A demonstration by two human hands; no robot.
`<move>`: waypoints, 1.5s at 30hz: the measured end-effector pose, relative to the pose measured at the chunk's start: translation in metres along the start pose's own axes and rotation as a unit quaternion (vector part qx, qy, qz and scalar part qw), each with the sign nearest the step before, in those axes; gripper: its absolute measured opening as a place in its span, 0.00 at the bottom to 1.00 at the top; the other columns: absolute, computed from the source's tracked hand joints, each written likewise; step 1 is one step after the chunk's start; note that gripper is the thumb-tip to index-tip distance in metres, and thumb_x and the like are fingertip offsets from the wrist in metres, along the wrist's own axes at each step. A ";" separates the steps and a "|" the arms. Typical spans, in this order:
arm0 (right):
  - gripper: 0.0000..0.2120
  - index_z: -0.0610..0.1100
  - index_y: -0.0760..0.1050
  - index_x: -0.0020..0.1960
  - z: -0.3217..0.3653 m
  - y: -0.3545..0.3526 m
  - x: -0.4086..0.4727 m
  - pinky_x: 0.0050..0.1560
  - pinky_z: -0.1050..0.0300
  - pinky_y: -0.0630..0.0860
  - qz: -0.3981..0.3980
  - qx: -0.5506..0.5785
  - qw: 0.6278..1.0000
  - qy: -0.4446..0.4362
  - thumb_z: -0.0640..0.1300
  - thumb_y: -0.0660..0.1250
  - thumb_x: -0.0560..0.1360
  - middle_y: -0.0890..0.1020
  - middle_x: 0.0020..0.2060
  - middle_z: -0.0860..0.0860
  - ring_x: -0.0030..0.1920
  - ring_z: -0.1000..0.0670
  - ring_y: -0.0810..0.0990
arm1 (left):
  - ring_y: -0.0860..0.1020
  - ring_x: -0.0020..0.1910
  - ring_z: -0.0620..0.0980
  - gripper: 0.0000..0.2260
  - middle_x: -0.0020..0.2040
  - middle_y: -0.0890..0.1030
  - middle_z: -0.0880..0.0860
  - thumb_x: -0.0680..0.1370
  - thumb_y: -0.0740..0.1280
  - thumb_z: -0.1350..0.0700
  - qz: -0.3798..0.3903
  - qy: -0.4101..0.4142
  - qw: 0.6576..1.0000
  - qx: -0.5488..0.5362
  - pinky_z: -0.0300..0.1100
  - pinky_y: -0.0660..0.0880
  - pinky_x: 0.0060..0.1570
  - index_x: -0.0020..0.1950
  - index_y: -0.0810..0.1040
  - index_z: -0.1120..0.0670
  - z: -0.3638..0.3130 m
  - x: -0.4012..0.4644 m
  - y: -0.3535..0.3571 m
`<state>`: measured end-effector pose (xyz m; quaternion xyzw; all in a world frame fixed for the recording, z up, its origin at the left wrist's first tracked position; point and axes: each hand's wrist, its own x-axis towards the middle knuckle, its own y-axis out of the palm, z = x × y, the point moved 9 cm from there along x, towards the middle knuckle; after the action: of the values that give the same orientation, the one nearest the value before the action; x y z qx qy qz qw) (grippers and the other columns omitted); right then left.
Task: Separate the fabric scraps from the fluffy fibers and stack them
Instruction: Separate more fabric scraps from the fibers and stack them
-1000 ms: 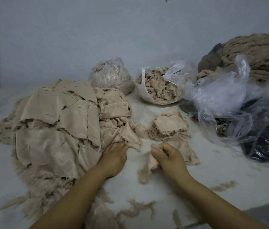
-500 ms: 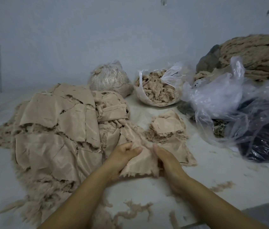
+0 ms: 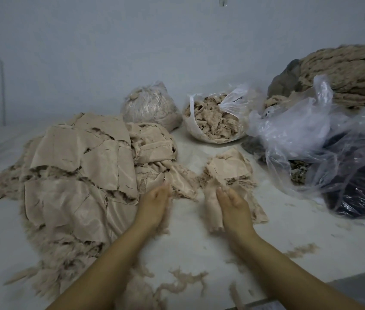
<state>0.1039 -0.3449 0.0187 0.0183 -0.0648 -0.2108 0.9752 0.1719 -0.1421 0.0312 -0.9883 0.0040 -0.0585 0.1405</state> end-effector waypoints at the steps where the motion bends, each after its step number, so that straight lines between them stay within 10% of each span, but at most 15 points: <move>1: 0.16 0.35 0.73 0.43 0.003 0.006 -0.002 0.40 0.57 0.71 0.012 -0.004 1.000 -0.005 0.48 0.60 0.81 0.76 0.34 0.42 0.37 0.48 0.75 | 0.75 0.30 0.46 0.18 0.30 0.77 0.48 0.78 0.59 0.39 0.053 -0.042 0.996 -0.056 0.40 0.71 0.32 0.38 0.75 0.51 0.001 -0.005 0.019; 5: 0.15 0.39 0.76 0.43 0.008 0.019 -0.005 0.42 0.52 0.77 0.035 -0.011 0.999 -0.020 0.48 0.59 0.81 0.82 0.36 0.45 0.37 0.50 0.80 | 0.77 0.30 0.45 0.15 0.30 0.78 0.49 0.75 0.65 0.43 0.206 -0.108 0.957 -0.173 0.40 0.77 0.34 0.44 0.76 0.55 0.002 -0.028 0.077; 9: 0.21 0.29 0.72 0.44 0.008 -0.013 0.005 0.44 0.48 0.75 -0.034 -0.079 0.996 -0.025 0.48 0.58 0.81 0.77 0.36 0.35 0.38 0.44 0.76 | 0.62 0.21 0.42 0.11 0.24 0.65 0.47 0.80 0.61 0.54 0.066 -0.052 0.982 -0.172 0.33 0.60 0.20 0.39 0.68 0.56 0.000 -0.010 0.048; 15: 0.15 0.38 0.79 0.49 0.015 0.022 -0.006 0.44 0.62 0.79 0.096 -0.014 0.995 -0.037 0.47 0.58 0.81 0.85 0.40 0.48 0.42 0.52 0.84 | 0.81 0.53 0.50 0.18 0.52 0.84 0.54 0.81 0.56 0.44 0.215 -0.004 0.966 -0.145 0.42 0.77 0.54 0.56 0.80 0.54 -0.017 -0.031 0.087; 19: 0.15 0.40 0.75 0.40 0.015 0.001 0.005 0.31 0.70 0.67 0.000 -0.121 0.991 -0.052 0.47 0.60 0.80 0.77 0.31 0.51 0.33 0.53 0.74 | 0.78 0.36 0.50 0.13 0.36 0.81 0.53 0.79 0.63 0.53 0.103 0.016 0.985 -0.139 0.41 0.74 0.36 0.41 0.79 0.59 -0.020 -0.023 0.070; 25: 0.15 0.44 0.76 0.41 0.009 -0.053 0.011 0.42 0.58 0.68 -0.126 -0.168 0.977 -0.040 0.48 0.57 0.81 0.79 0.36 0.53 0.40 0.50 0.76 | 0.64 0.32 0.50 0.13 0.31 0.66 0.56 0.79 0.65 0.56 0.073 0.010 0.993 -0.093 0.42 0.60 0.32 0.35 0.71 0.58 -0.018 -0.015 0.057; 31: 0.08 0.50 0.73 0.49 0.006 -0.001 0.004 0.38 0.74 0.70 0.077 -0.117 0.990 -0.026 0.54 0.64 0.76 0.78 0.39 0.60 0.41 0.59 0.77 | 0.72 0.31 0.47 0.12 0.31 0.75 0.53 0.79 0.63 0.56 0.201 0.037 0.973 -0.106 0.39 0.70 0.31 0.36 0.77 0.55 -0.033 -0.025 0.082; 36: 0.07 0.39 0.79 0.47 -0.002 -0.014 0.014 0.43 0.51 0.77 0.030 0.022 0.998 0.050 0.44 0.71 0.74 0.84 0.42 0.39 0.40 0.46 0.80 | 0.72 0.30 0.42 0.11 0.30 0.76 0.47 0.79 0.64 0.54 0.179 0.053 0.977 -0.102 0.34 0.70 0.31 0.37 0.77 0.55 -0.039 -0.012 0.074; 40: 0.11 0.35 0.74 0.47 0.018 -0.054 0.043 0.39 0.58 0.68 -0.064 -0.150 0.986 -0.019 0.45 0.69 0.75 0.77 0.37 0.45 0.42 0.48 0.73 | 0.74 0.35 0.46 0.06 0.36 0.77 0.50 0.77 0.66 0.59 0.065 0.091 0.984 0.140 0.41 0.72 0.37 0.41 0.76 0.55 -0.022 0.012 0.041; 45: 0.04 0.45 0.74 0.50 0.029 -0.043 0.033 0.48 0.54 0.67 -0.040 -0.393 0.904 -0.161 0.45 0.65 0.76 0.74 0.45 0.50 0.50 0.48 0.72 | 0.68 0.64 0.55 0.16 0.64 0.71 0.57 0.79 0.63 0.53 0.022 0.107 0.886 0.452 0.45 0.66 0.61 0.64 0.71 0.58 0.018 0.014 0.015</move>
<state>0.1117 -0.3980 0.0481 -0.3981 -0.1315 -0.2581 0.8704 0.1885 -0.1522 0.0119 -0.8055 0.0136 -0.1559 0.5716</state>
